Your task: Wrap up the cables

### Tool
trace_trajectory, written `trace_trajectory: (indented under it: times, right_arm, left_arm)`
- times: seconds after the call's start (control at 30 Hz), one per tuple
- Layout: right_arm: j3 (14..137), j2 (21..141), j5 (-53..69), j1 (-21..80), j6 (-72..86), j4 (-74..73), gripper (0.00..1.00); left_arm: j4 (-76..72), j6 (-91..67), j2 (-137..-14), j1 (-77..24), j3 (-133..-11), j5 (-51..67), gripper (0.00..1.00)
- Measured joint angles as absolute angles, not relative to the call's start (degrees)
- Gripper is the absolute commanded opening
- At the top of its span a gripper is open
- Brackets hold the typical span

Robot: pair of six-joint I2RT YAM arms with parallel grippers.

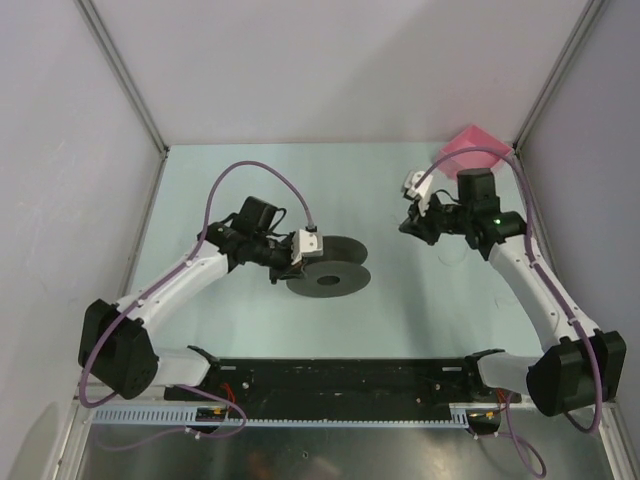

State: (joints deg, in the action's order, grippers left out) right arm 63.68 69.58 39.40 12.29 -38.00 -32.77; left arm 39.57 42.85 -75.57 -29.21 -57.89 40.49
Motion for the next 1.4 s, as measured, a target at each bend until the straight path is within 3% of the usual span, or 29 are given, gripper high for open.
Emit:
trace_trajectory:
  times: [0.27,0.37,0.43,0.6,0.8,1.03,1.4]
  right_arm:
    - [63.7,71.7,39.6,22.4,-39.3,-29.8,0.0]
    - [63.7,71.7,39.6,24.9,-39.7,-28.4,0.0]
    - [63.7,71.7,39.5,26.0,-39.7,-28.2,0.0]
    - [63.7,72.4,39.4,28.6,-39.6,-27.6,0.0]
    - [63.7,73.5,38.9,31.4,-39.2,-26.5,0.0]
    - [63.7,73.9,37.9,35.3,-38.9,-22.9,0.0]
    - [63.7,77.6,30.7,40.8,-39.7,-20.3,0.0]
  left_arm:
    - [42.0,46.8,-74.3,-30.6,-58.6,38.5,0.0]
    - [43.8,46.8,-74.5,-30.9,-60.1,37.7,0.06]
    - [44.1,46.8,-74.6,-31.3,-60.8,37.5,0.18]
    - [44.0,47.1,-74.6,-33.5,-60.9,37.0,0.6]
    - [45.8,44.8,-73.7,-32.1,-63.9,37.1,0.8]
    - [44.4,38.8,-72.0,-20.1,-76.8,41.4,0.8]
    - [43.4,48.8,-79.0,-19.4,-72.6,46.3,0.73]
